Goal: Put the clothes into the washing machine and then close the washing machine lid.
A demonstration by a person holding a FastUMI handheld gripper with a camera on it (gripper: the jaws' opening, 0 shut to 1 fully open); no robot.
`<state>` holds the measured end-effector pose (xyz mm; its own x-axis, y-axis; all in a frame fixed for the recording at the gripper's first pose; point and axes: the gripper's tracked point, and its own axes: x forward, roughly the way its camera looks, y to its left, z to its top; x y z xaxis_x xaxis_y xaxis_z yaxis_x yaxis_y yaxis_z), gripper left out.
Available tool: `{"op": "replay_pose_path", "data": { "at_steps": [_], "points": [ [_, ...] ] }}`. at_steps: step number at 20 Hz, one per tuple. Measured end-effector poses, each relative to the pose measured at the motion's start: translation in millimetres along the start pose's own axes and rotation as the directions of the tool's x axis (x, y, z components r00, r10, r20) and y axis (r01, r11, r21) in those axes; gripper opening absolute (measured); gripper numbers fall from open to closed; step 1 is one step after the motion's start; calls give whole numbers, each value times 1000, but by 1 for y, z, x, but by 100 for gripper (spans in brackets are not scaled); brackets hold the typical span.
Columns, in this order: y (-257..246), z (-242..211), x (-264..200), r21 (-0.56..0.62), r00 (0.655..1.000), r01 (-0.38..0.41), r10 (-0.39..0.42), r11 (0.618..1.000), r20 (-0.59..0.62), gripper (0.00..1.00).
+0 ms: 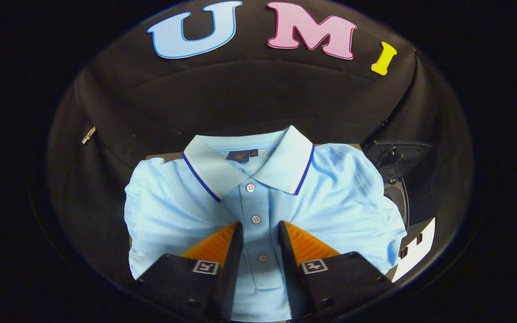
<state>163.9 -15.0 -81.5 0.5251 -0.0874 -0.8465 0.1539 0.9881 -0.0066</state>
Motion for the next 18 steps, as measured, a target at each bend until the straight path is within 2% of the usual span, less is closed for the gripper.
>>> {"op": "replay_pose_path", "data": {
  "at_steps": [1,2,5,9,10,11,18],
  "points": [
    [-1,0,-2,1,1000,-4,4,1000,-4,46],
    [-3,0,-3,-4,1000,-5,5,1000,-9,46],
    [-9,-1,-3,-22,1000,-6,7,1000,11,16],
    [-11,-3,-7,-12,999,-19,20,1000,28,16],
    [-11,3,-10,-17,998,-19,20,1000,63,16],
    [-11,1,0,-34,997,-20,23,999,72,5],
    [-10,1,-13,-65,990,-10,19,998,141,5]
  ]
}}
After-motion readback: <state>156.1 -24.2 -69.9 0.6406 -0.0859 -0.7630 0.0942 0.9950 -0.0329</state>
